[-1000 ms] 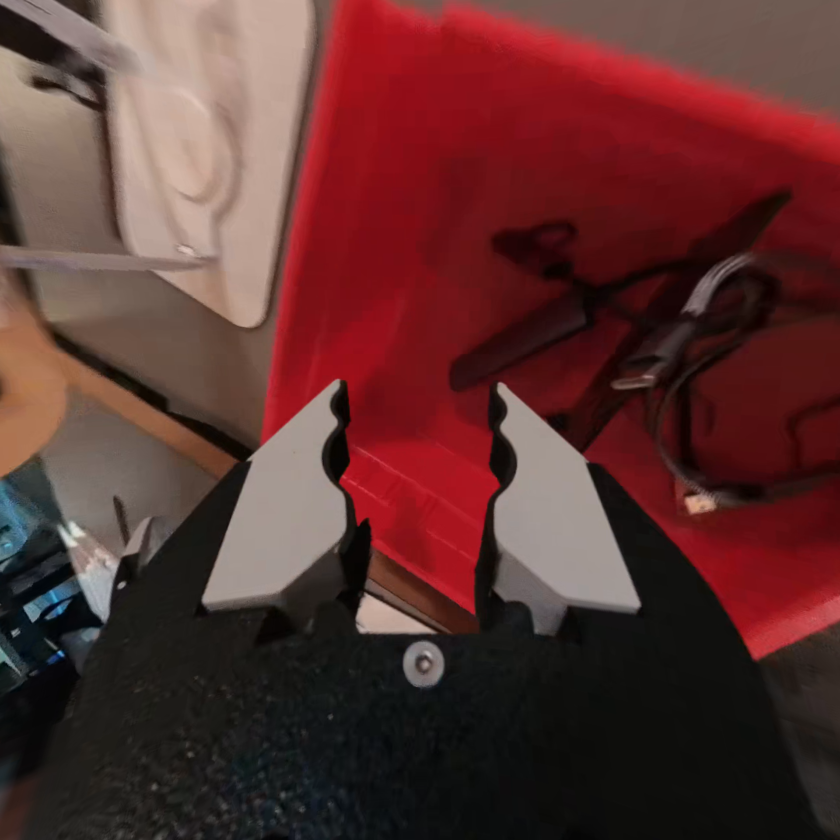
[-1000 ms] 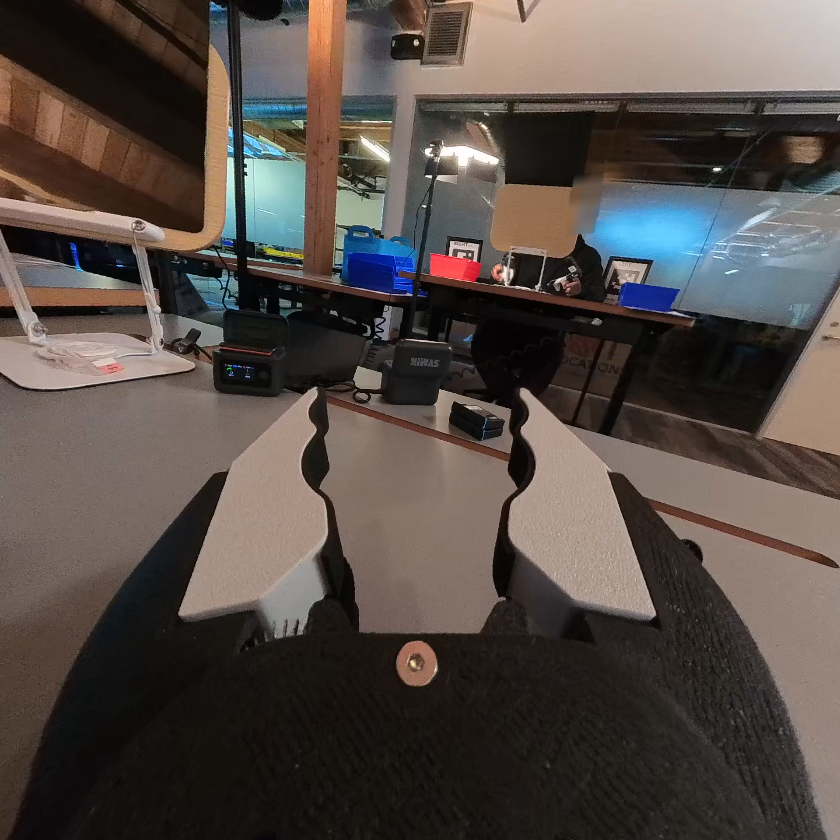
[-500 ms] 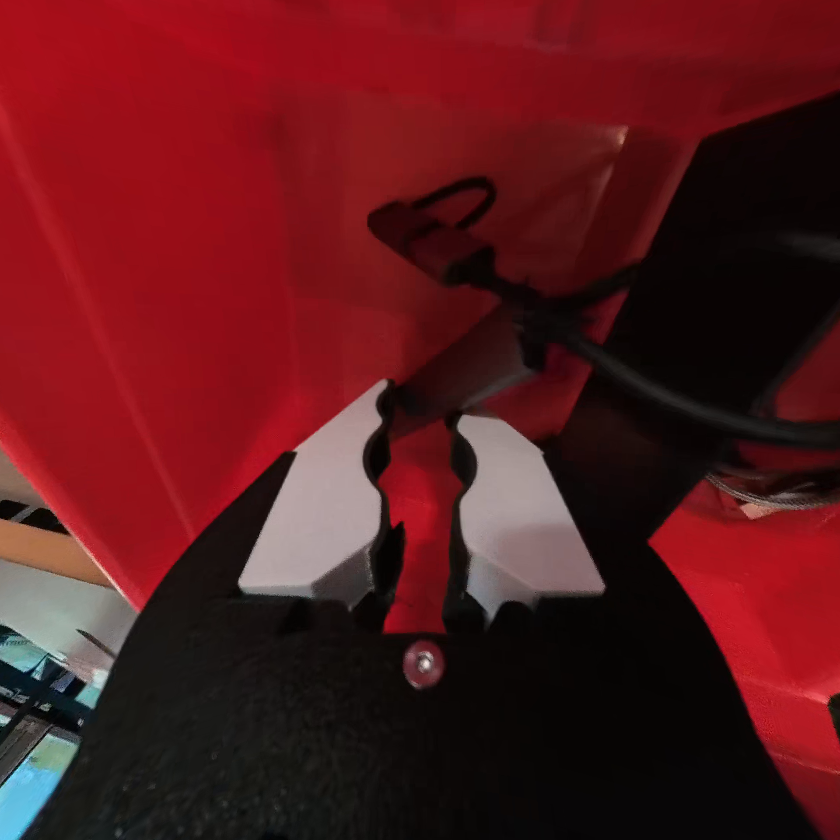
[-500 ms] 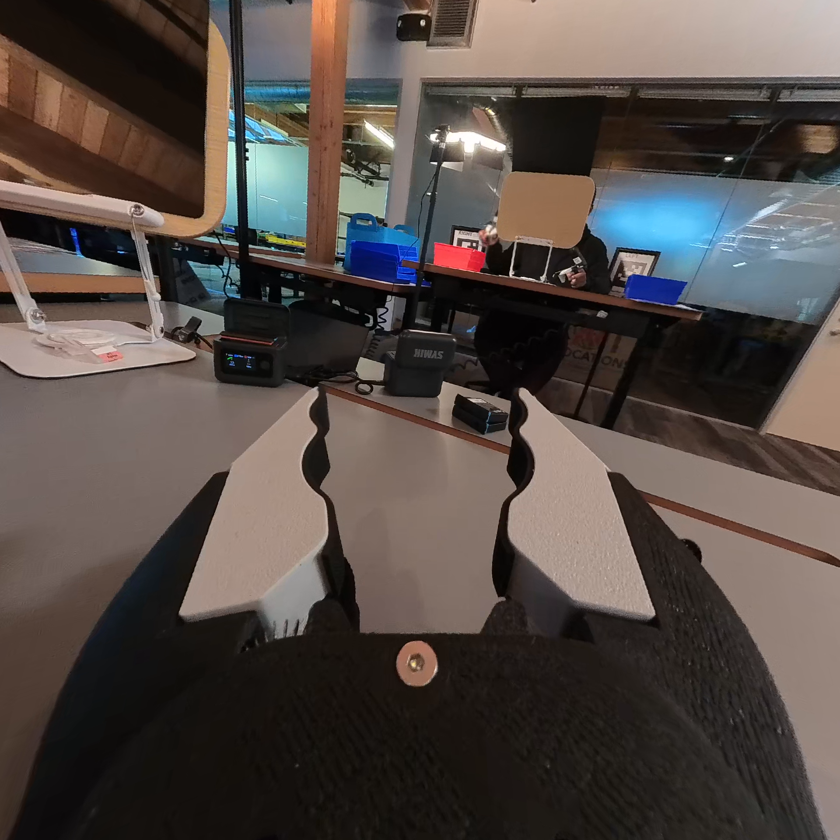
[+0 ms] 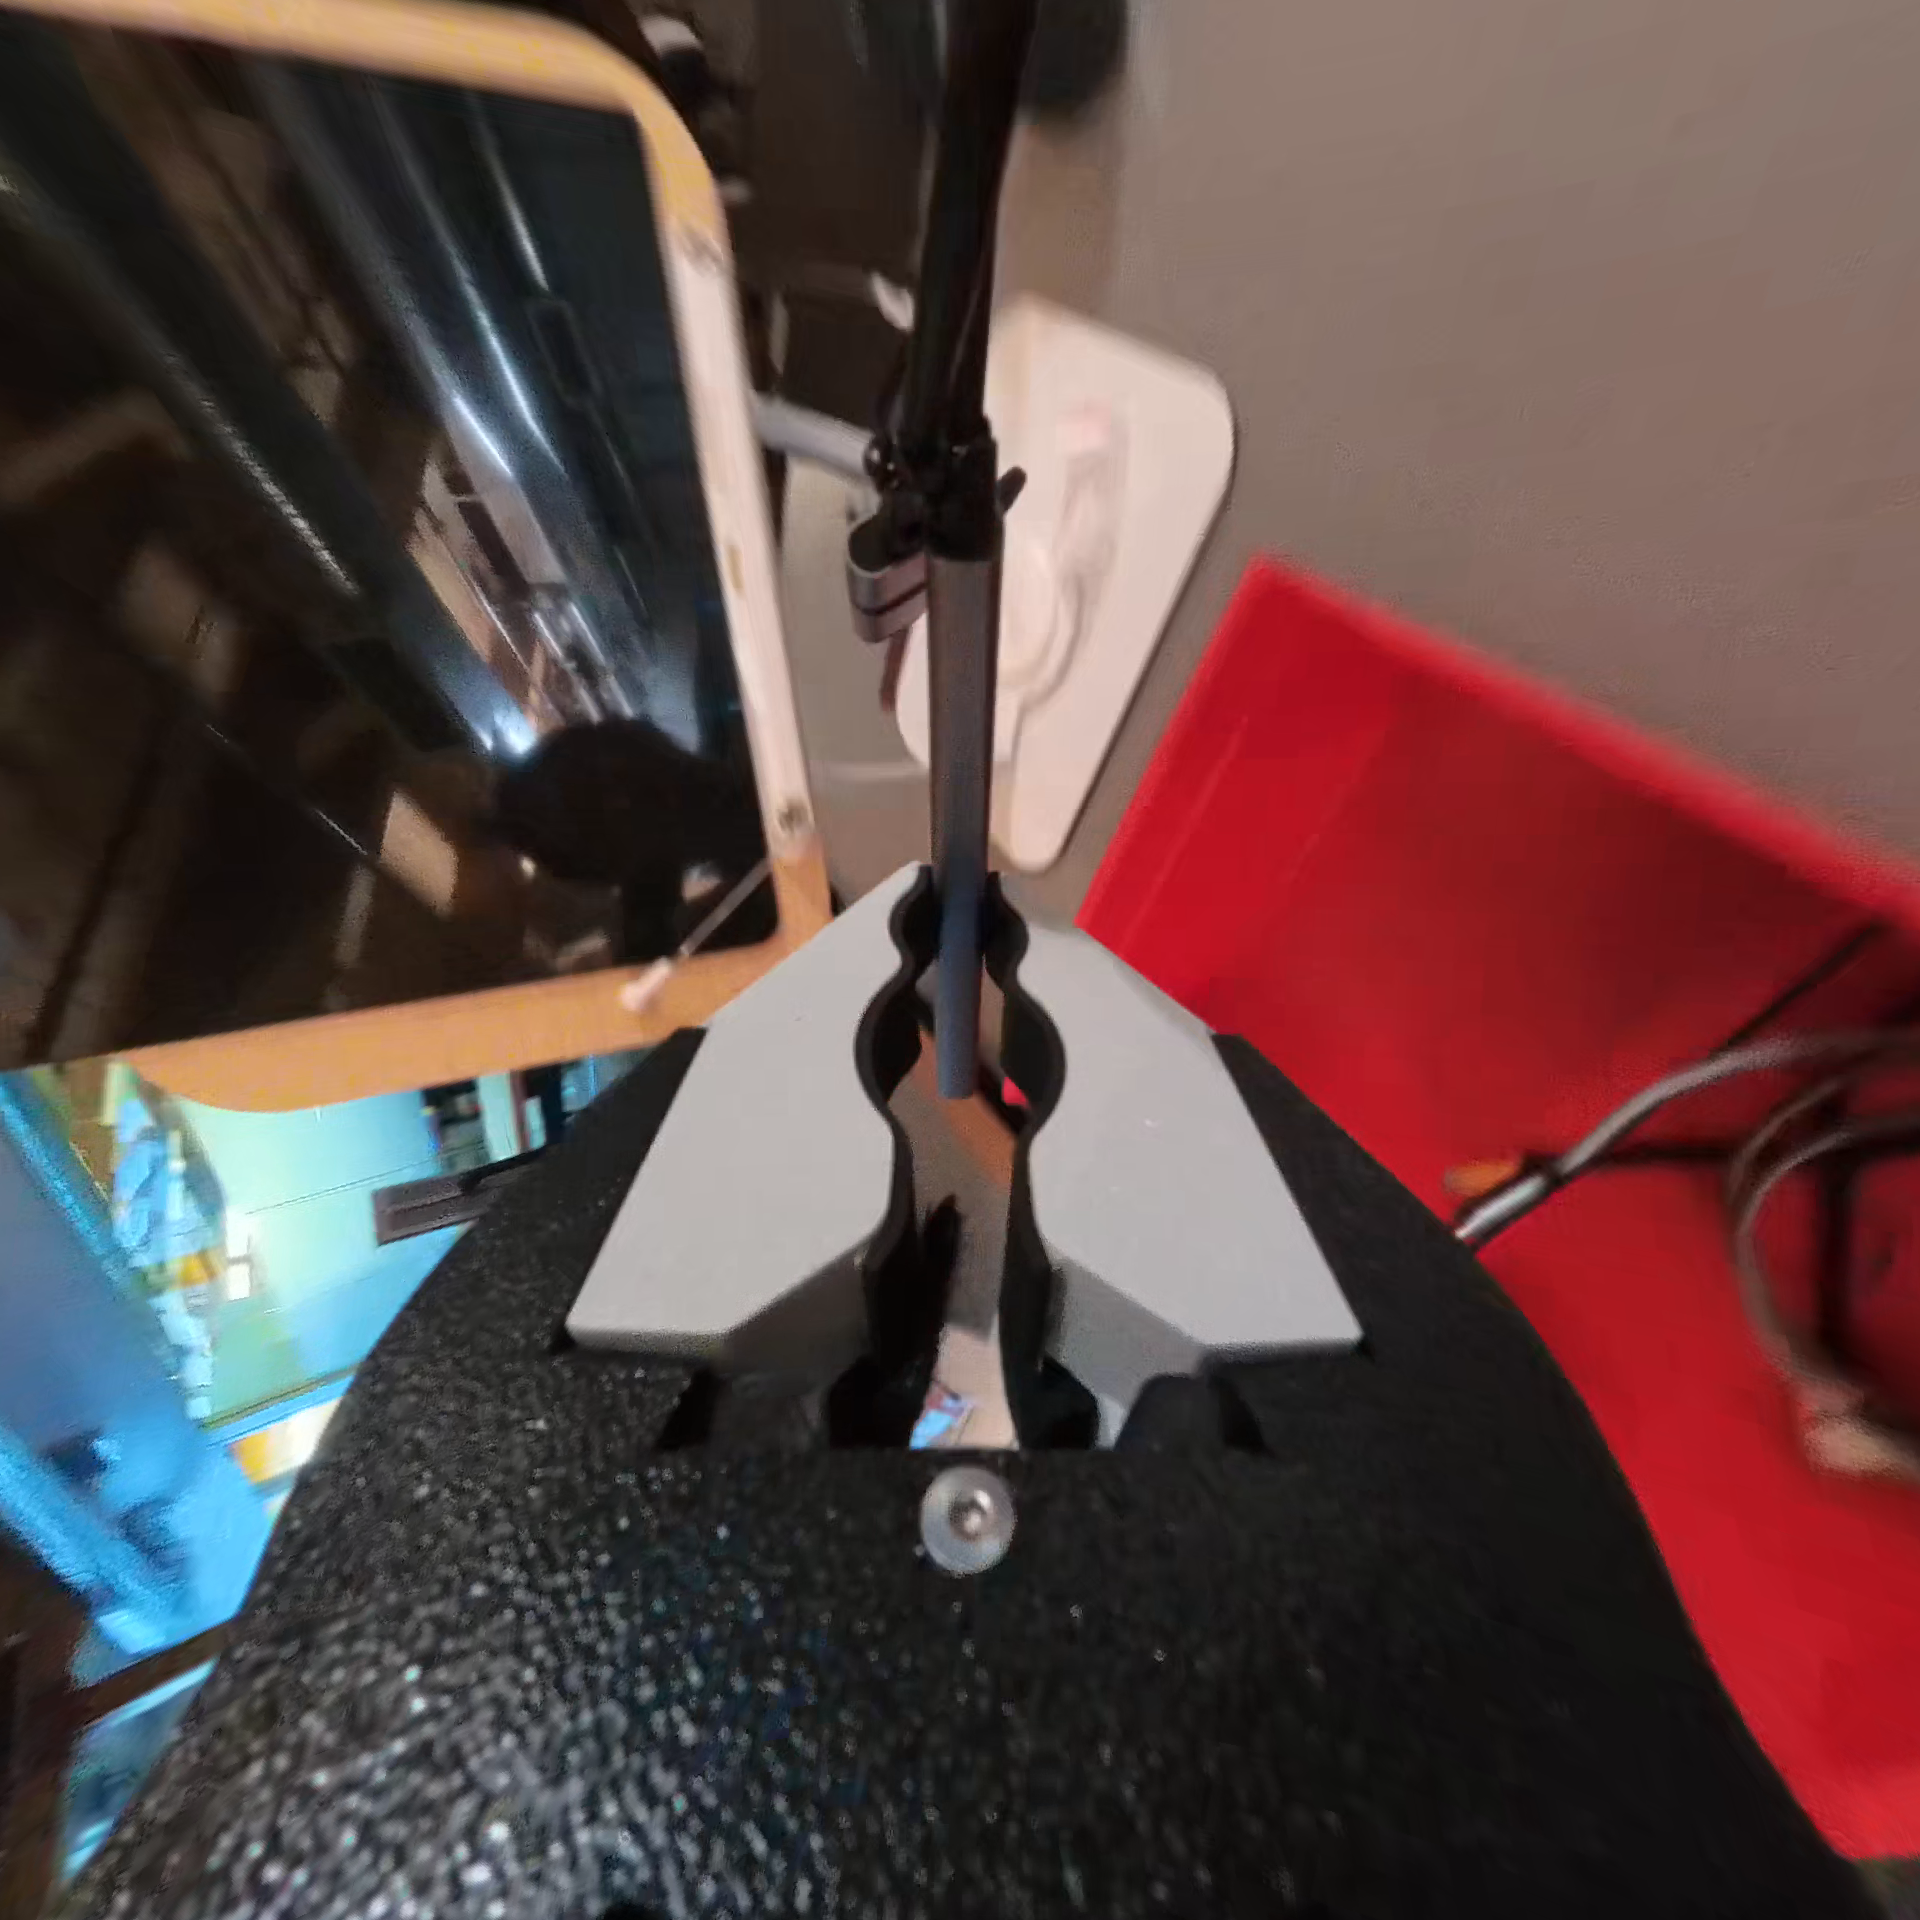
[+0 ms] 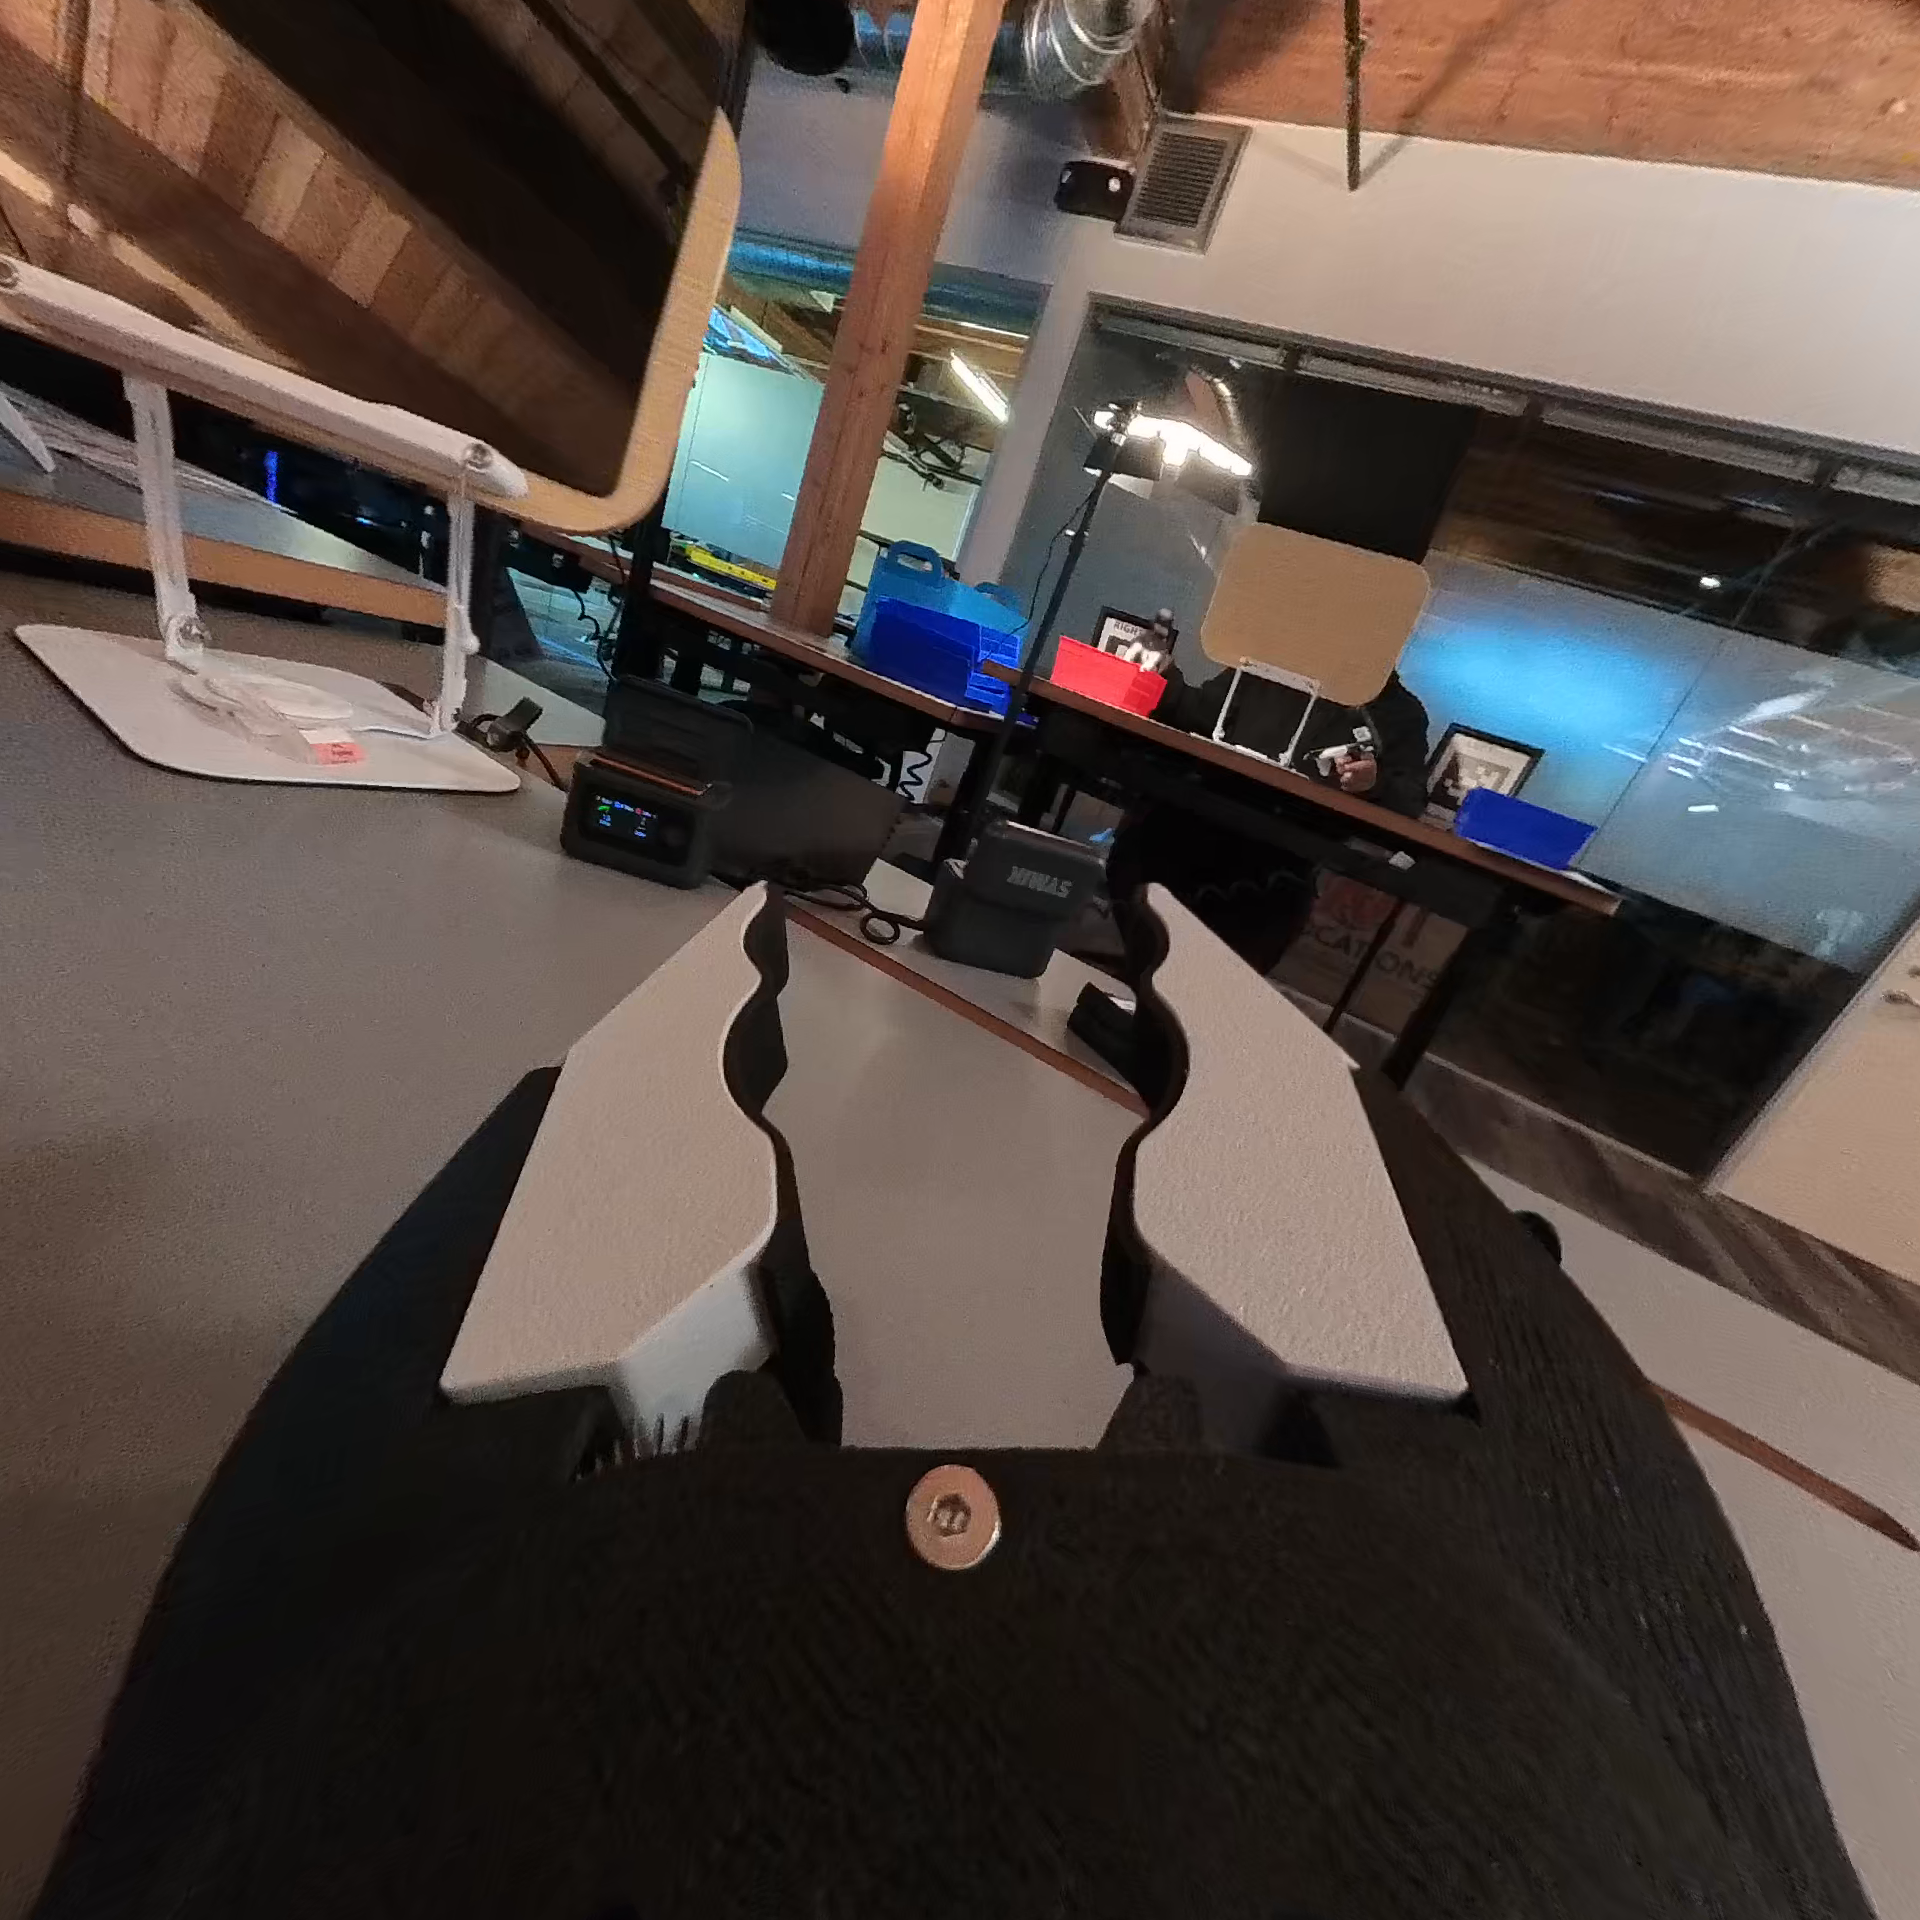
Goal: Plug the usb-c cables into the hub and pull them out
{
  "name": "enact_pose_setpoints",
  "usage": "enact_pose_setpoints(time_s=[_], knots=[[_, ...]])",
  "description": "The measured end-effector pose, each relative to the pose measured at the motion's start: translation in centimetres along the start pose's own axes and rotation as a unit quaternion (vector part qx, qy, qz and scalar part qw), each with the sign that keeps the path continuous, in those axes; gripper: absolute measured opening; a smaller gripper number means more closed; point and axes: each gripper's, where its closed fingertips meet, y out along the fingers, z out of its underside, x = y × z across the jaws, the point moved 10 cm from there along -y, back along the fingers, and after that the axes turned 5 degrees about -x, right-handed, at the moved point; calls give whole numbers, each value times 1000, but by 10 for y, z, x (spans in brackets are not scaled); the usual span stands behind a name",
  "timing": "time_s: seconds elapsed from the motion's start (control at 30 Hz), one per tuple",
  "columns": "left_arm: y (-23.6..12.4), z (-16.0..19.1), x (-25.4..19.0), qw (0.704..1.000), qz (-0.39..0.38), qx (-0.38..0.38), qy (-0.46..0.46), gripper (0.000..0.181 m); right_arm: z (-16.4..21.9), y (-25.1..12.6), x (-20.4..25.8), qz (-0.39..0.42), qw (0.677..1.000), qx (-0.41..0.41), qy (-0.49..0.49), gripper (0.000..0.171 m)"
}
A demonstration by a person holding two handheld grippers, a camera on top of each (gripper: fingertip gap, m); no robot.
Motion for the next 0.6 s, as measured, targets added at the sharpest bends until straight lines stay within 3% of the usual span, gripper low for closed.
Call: enact_pose_setpoints(time_s=[0.13,0.33,0.5,0.6], knots=[[-8,-76,-22,994,43,-55,-79,7,-3,-4,0,5,1000,-8,-4,65],[26,-167,-112,997,36,-66,32,7,-1,-9,-9,22,999,-4,44,65],[75,-189,-156,998,14,-12,62,7,1,-6,-10,12,999,-6,53,65],[95,-191,-172,997,12,-29,65,7,1,-4,-10,5,998,-14,61,65]])
